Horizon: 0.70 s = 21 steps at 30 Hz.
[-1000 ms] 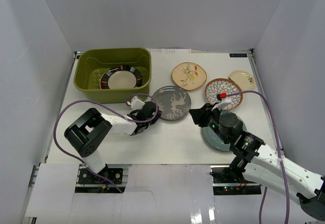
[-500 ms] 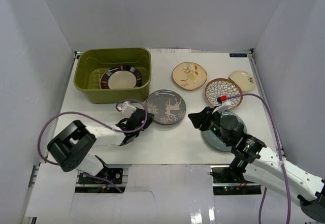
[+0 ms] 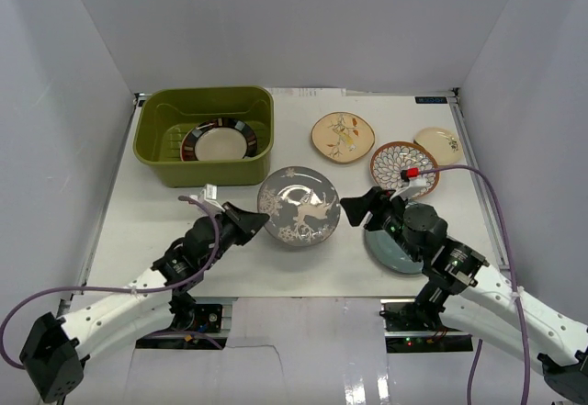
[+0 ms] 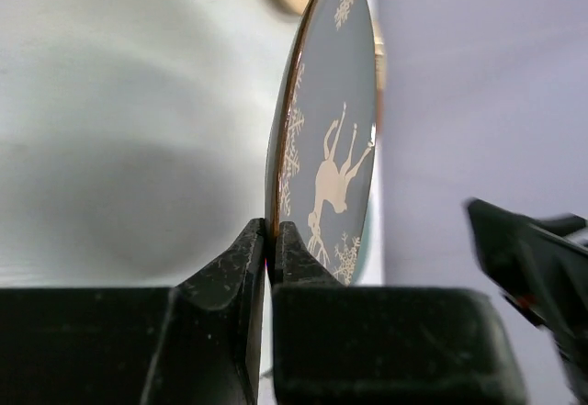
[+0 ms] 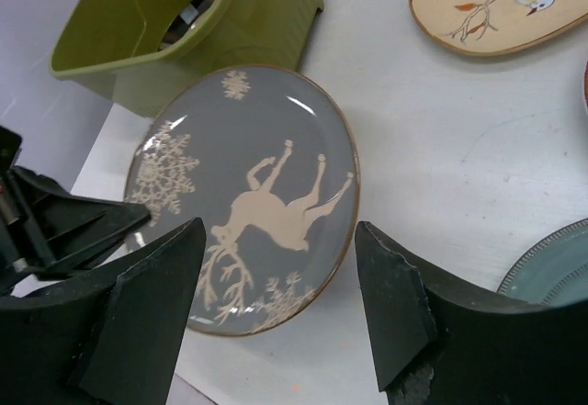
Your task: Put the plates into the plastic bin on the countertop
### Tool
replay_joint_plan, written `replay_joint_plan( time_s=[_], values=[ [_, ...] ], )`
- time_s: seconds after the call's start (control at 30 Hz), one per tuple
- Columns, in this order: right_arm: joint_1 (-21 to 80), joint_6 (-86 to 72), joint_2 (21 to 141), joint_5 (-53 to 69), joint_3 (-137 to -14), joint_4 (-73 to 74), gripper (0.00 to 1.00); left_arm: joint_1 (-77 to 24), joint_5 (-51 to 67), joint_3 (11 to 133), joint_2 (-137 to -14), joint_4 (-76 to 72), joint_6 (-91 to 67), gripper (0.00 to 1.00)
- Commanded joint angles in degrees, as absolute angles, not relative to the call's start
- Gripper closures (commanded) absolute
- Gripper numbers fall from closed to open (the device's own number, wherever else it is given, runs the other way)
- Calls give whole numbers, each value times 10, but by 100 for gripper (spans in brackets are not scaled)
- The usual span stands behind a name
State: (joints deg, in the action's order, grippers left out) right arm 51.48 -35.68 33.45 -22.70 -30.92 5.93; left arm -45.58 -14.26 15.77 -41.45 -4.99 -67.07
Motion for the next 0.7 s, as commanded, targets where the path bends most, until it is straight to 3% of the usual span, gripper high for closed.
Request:
replay_joint_plan(
  time_s=[0.0,0.17,0.43,0.67],
  values=[
    [504,-346,325,-252,-345,48,28,-458,-80,221,-348,-106,-667,100],
    [499,-343,308,-276,-373,81,28,-457,-89,295,-324,-54,-640,100],
    [499,-332,266,-315,-387,127,36,-408,-133,559,-466,-20,-474,100],
    [498,-330,256,-316,-379,141,36,-136,107,614,-571,-41,-557,100]
  ],
)
